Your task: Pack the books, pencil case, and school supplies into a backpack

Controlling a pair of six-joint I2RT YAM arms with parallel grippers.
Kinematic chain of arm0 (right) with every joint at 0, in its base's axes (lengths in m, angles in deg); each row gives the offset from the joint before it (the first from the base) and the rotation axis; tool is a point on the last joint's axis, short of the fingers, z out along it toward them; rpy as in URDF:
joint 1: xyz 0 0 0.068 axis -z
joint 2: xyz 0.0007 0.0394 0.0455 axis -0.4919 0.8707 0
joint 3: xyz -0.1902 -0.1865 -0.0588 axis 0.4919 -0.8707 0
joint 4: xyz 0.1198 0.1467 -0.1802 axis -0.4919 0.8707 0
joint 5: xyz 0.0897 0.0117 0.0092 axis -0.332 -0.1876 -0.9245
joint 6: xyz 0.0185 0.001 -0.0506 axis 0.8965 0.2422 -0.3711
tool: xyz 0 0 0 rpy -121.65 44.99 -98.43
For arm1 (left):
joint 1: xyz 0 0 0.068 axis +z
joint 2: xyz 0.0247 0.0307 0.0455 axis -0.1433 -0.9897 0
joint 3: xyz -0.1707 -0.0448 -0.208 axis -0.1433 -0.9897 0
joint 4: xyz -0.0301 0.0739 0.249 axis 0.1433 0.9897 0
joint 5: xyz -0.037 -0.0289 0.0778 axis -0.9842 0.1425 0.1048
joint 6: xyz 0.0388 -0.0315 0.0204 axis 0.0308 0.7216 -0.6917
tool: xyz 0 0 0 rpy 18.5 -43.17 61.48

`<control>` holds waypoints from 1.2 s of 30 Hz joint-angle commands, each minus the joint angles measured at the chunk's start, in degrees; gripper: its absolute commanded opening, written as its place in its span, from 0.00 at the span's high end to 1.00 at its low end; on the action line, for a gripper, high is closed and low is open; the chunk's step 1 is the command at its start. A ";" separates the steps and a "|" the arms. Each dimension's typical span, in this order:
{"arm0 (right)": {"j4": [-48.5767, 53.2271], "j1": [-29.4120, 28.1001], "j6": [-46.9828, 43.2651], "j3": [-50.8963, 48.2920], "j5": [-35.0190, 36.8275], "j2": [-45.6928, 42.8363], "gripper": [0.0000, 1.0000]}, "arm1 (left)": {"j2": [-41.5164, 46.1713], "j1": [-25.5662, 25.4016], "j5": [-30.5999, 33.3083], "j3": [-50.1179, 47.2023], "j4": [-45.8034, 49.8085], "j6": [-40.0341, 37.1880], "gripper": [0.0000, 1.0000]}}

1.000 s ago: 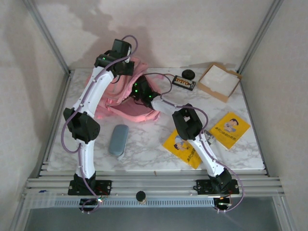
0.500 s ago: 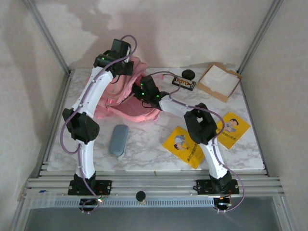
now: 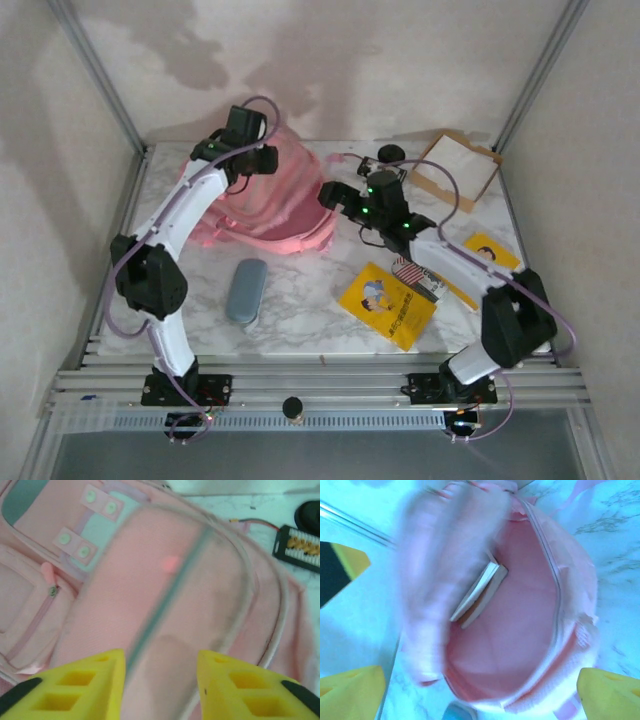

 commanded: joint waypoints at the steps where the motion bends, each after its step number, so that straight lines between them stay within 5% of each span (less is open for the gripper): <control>1: 7.91 4.03 -2.86 -3.50 -3.18 -6.98 0.01 | 6.19 -0.33 -3.41 -7.29 -9.99 5.47 0.45; 9: 35.17 10.69 -6.83 -2.97 2.08 -18.87 0.01 | 22.61 -8.76 -4.06 -34.71 -26.38 20.29 0.29; 17: 51.54 13.86 -0.62 -8.37 7.03 -26.77 0.01 | 33.97 -25.88 -0.54 -57.07 -39.25 42.03 0.24; 24: 51.75 13.81 5.60 -20.09 9.25 -32.04 0.01 | 32.91 -38.70 4.42 -64.12 -43.83 56.40 0.19; 36: 41.30 13.81 6.39 -33.39 5.38 -30.55 0.01 | 24.18 -45.97 5.40 -68.96 -55.08 76.14 0.11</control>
